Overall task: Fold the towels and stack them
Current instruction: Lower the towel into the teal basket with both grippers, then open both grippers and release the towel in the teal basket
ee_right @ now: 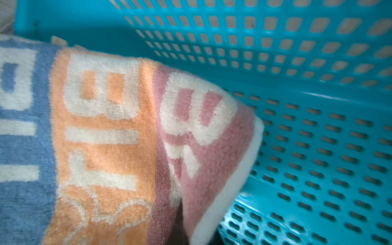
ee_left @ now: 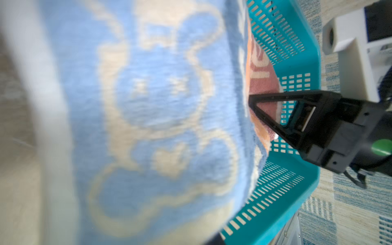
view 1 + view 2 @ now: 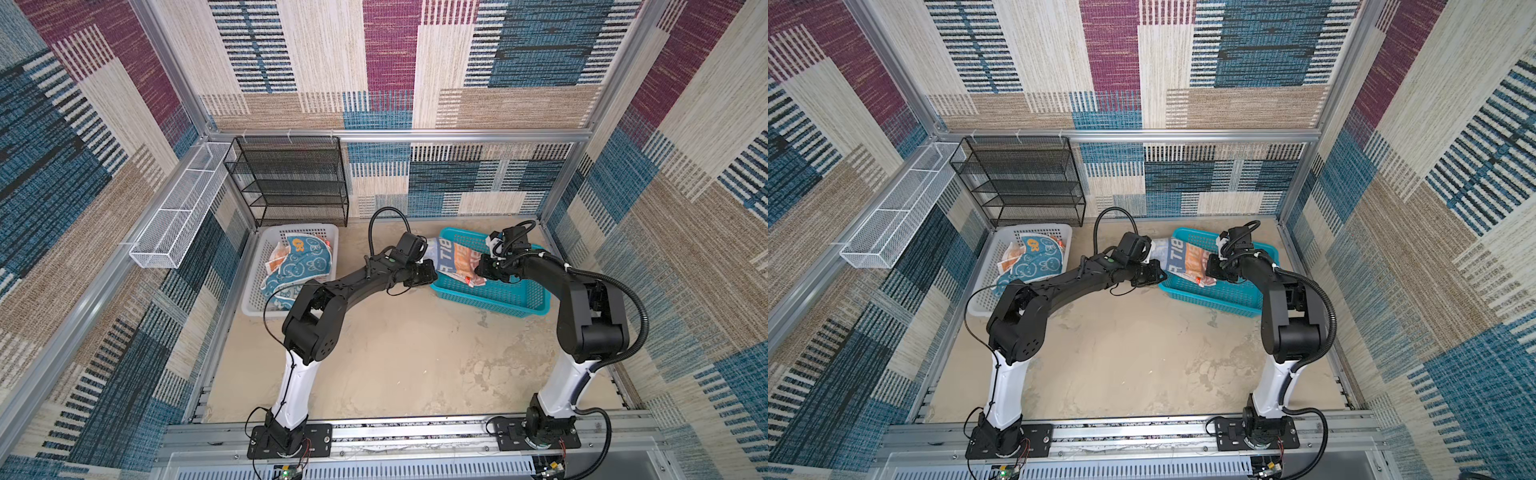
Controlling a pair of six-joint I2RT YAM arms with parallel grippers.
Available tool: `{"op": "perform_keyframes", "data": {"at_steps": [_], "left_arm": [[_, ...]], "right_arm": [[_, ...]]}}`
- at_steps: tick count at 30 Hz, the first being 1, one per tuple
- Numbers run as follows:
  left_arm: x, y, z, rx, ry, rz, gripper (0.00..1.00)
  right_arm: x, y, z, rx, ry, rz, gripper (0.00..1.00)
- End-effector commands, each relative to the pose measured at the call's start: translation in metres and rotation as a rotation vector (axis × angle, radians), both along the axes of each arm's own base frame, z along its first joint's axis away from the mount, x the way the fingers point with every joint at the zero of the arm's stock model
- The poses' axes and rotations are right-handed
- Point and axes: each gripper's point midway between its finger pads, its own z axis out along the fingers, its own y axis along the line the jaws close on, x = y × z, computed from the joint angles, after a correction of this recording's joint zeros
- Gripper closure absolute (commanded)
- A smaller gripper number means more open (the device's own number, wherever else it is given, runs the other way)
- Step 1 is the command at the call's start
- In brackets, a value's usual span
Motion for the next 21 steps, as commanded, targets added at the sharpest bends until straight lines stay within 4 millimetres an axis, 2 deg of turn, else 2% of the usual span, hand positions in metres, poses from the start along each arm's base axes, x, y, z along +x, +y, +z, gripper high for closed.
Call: {"op": "perform_keyframes", "data": {"at_steps": [1,5,11,21], "left_arm": [[0.009,0.027,-0.008,0.073,-0.006,0.103,1.0],[0.009,0.036,-0.005,0.066,-0.012,0.119,1.0],[0.006,0.044,-0.007,0.071,-0.007,0.129,1.0],[0.008,0.059,-0.009,0.042,-0.002,0.185,1.0]], "right_arm": [[-0.001,-0.005,-0.008,-0.041,0.018,-0.015,1.0],[-0.001,-0.008,-0.018,-0.072,0.046,-0.016,1.0],[-0.003,-0.024,-0.033,-0.174,0.098,-0.053,1.0],[-0.003,-0.041,-0.037,-0.256,0.126,-0.091,1.0]]}}
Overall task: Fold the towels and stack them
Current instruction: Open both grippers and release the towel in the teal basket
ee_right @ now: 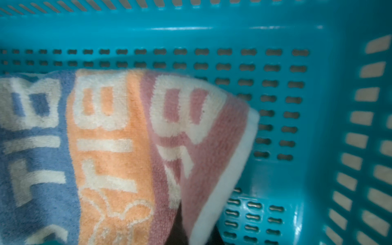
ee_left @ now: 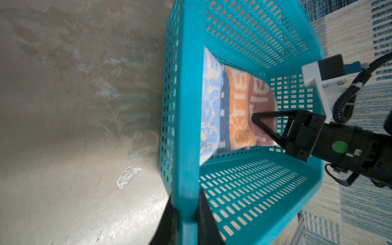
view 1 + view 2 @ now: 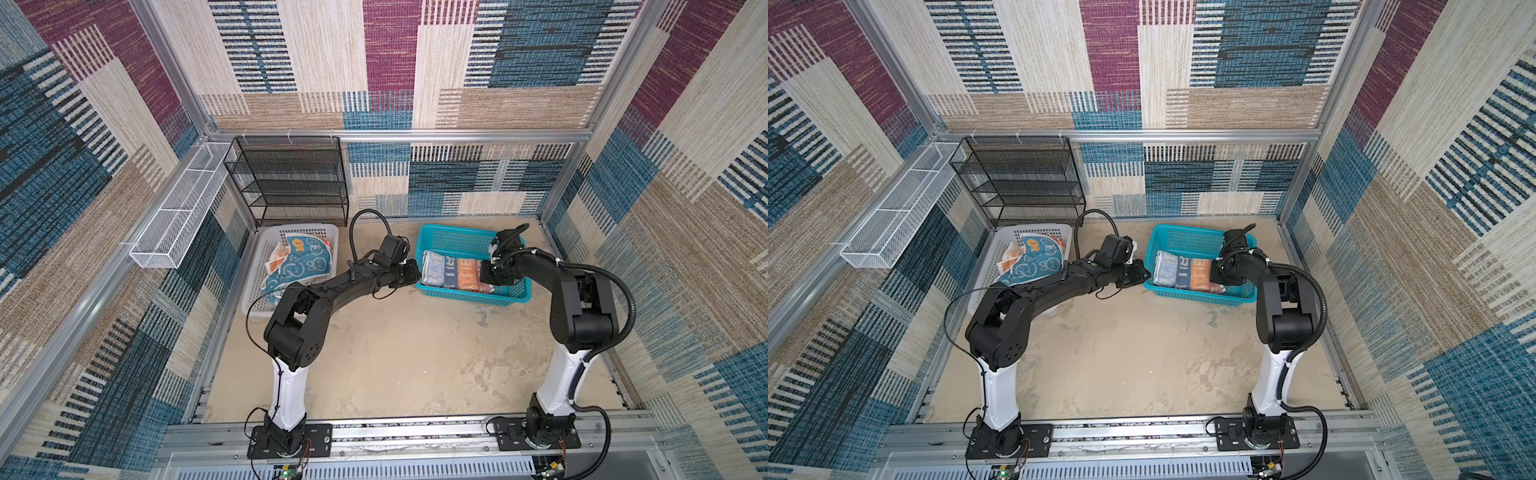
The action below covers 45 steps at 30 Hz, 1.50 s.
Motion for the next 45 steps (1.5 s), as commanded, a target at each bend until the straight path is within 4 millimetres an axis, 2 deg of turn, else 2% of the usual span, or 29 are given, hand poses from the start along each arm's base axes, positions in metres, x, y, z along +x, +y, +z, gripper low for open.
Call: {"op": "perform_keyframes", "data": {"at_steps": [1,6,13,19,22,28,30,33,37,39,44,45], "left_arm": [[0.004,0.016,-0.008,0.035,0.016,0.08,1.0],[0.003,0.016,-0.013,0.023,0.032,0.09,1.0],[0.0,0.015,-0.02,-0.006,0.052,0.097,1.0],[0.0,0.014,-0.016,-0.017,0.05,0.097,1.0],[0.001,0.014,-0.015,-0.019,0.049,0.102,1.0],[0.001,0.014,-0.013,-0.038,0.045,0.126,1.0],[0.001,0.013,-0.012,-0.051,0.048,0.137,1.0],[0.002,0.012,-0.013,-0.084,0.055,0.162,0.99],[0.004,0.005,-0.01,-0.102,0.051,0.175,0.94],[0.004,-0.001,-0.007,-0.108,0.046,0.173,0.91],[0.006,-0.017,0.001,-0.131,0.033,0.164,0.85],[0.006,-0.021,0.003,-0.135,0.028,0.16,0.79]], "right_arm": [[-0.001,-0.009,-0.002,-0.047,0.011,-0.013,1.0],[0.003,-0.012,-0.003,-0.046,0.003,-0.037,0.98],[0.012,-0.014,0.001,-0.042,-0.014,-0.049,0.82],[0.017,-0.021,0.011,-0.083,-0.029,-0.063,0.44],[0.02,-0.022,0.022,-0.083,-0.057,-0.065,0.29],[0.028,-0.012,0.057,-0.028,-0.142,-0.05,0.05],[0.029,-0.008,0.072,-0.004,-0.18,-0.044,0.01],[0.027,0.0,0.091,0.046,-0.231,-0.035,0.01],[0.019,0.018,0.113,0.154,-0.3,-0.005,0.01],[0.016,0.02,0.116,0.172,-0.311,-0.005,0.01],[0.012,0.008,0.113,0.112,-0.309,-0.043,0.01],[0.01,0.01,0.111,0.121,-0.306,-0.038,0.01]]}}
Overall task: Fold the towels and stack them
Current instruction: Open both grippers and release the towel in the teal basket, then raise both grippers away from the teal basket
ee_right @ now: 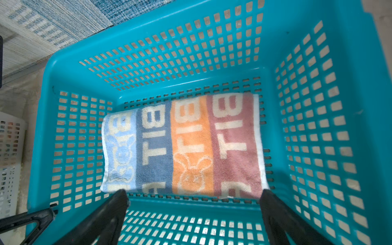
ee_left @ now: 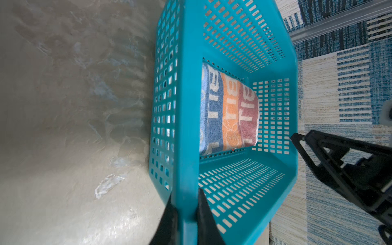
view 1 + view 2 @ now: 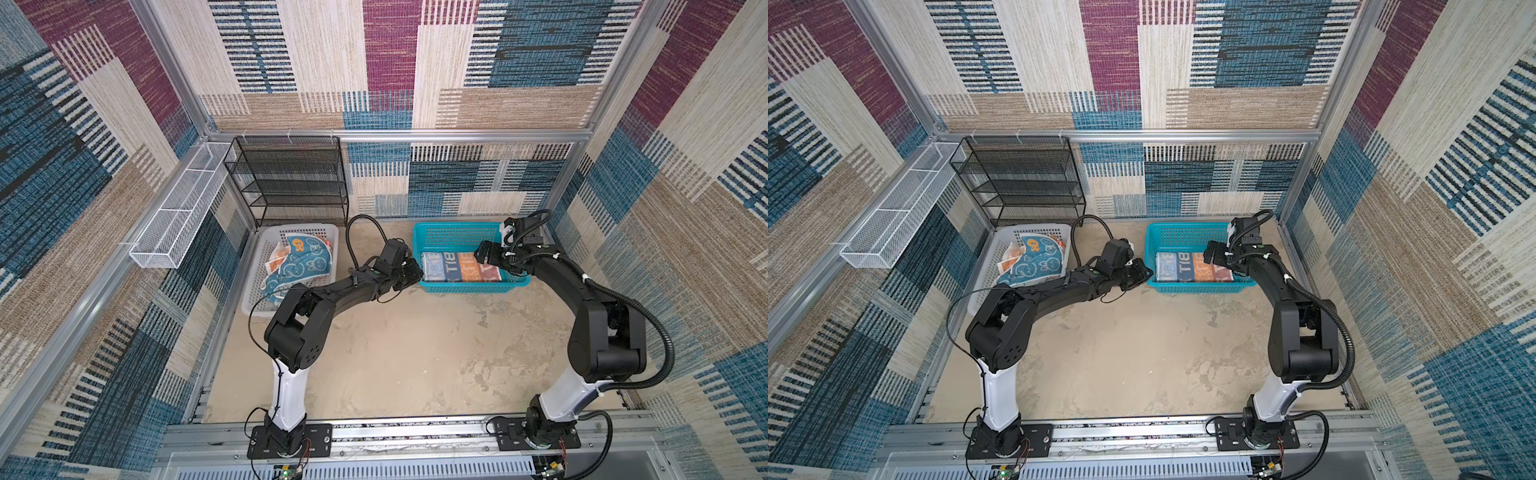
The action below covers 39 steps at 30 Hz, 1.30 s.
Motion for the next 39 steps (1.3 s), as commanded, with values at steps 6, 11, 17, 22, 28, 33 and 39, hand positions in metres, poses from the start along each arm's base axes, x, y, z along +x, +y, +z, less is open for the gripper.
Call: {"op": "perform_keyframes", "data": {"at_steps": [6,11,17,22,28,33,39], "left_arm": [[0.004,-0.027,0.007,-0.021,-0.013,-0.002,0.71],[0.009,-0.049,0.007,-0.035,-0.026,-0.015,0.7],[0.017,-0.072,0.011,-0.065,-0.044,-0.033,0.7],[0.016,-0.063,0.019,0.007,-0.091,-0.052,0.53],[0.008,-0.032,0.039,0.184,-0.186,-0.073,0.01],[0.0,0.017,0.067,0.399,-0.285,-0.051,0.01],[0.004,0.118,0.1,0.651,-0.34,0.11,0.01]], "right_arm": [[-0.001,0.004,0.007,0.033,-0.05,-0.006,0.01],[-0.001,0.004,0.015,0.038,-0.069,-0.005,0.01],[-0.002,0.002,0.023,0.037,-0.083,-0.008,0.01],[-0.005,0.002,0.03,0.029,-0.096,-0.002,0.01],[-0.006,0.01,0.039,0.074,-0.122,0.025,0.01],[-0.008,0.032,0.055,0.112,-0.179,0.089,0.01],[-0.013,0.102,0.08,0.125,-0.283,0.265,0.01]]}}
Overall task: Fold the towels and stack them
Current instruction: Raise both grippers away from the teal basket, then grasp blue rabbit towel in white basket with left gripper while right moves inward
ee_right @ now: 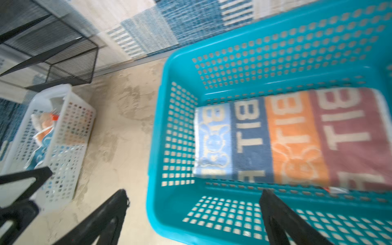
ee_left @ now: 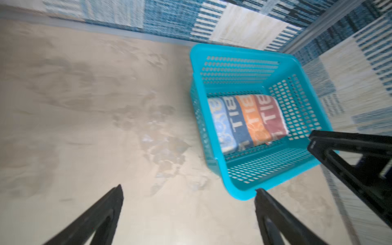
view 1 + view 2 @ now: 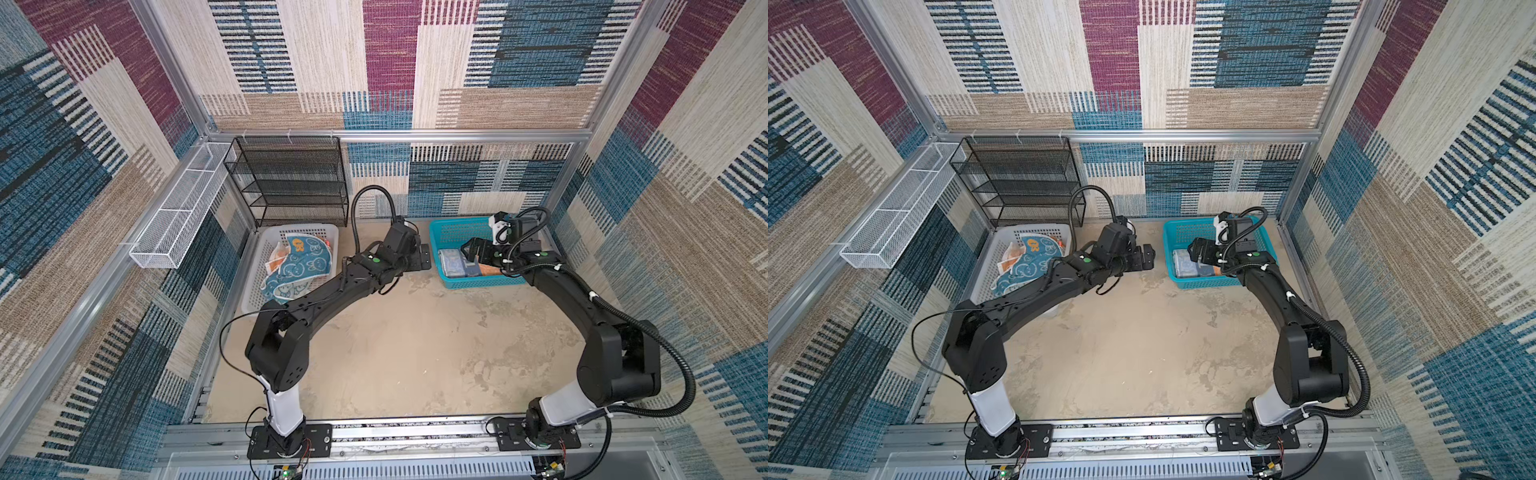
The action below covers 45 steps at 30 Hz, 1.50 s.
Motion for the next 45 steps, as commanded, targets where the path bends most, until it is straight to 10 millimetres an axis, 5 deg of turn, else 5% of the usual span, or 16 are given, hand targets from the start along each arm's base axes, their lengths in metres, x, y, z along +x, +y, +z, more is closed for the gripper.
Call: {"op": "perform_keyframes", "data": {"at_steps": [1,8,13,21,27,38,41,45], "left_arm": [[0.005,0.077,-0.004,0.187,0.005,0.14,0.01],[0.024,0.202,-0.022,0.118,0.161,0.343,0.01],[0.038,0.245,-0.044,0.115,0.23,0.432,0.01],[0.082,0.244,-0.074,0.006,0.282,0.438,0.14],[0.11,0.243,-0.082,0.002,0.293,0.443,0.31],[0.104,0.249,-0.106,0.057,0.348,0.446,0.96],[0.099,0.252,-0.097,0.065,0.356,0.442,1.0],[0.091,0.257,-0.052,0.07,0.264,0.439,1.0]], "right_arm": [[0.005,0.036,0.027,0.033,-0.122,0.094,0.01],[0.0,0.12,0.043,0.036,-0.207,0.261,0.01],[-0.004,0.155,0.04,0.049,-0.213,0.328,0.01],[-0.028,0.203,0.036,-0.035,-0.29,0.47,0.01],[-0.038,0.2,0.029,-0.079,-0.305,0.468,0.01],[-0.025,0.19,0.026,-0.11,-0.299,0.408,0.01],[-0.023,0.19,0.022,-0.109,-0.281,0.4,0.01],[-0.015,0.184,0.014,-0.111,-0.23,0.357,0.01]]}}
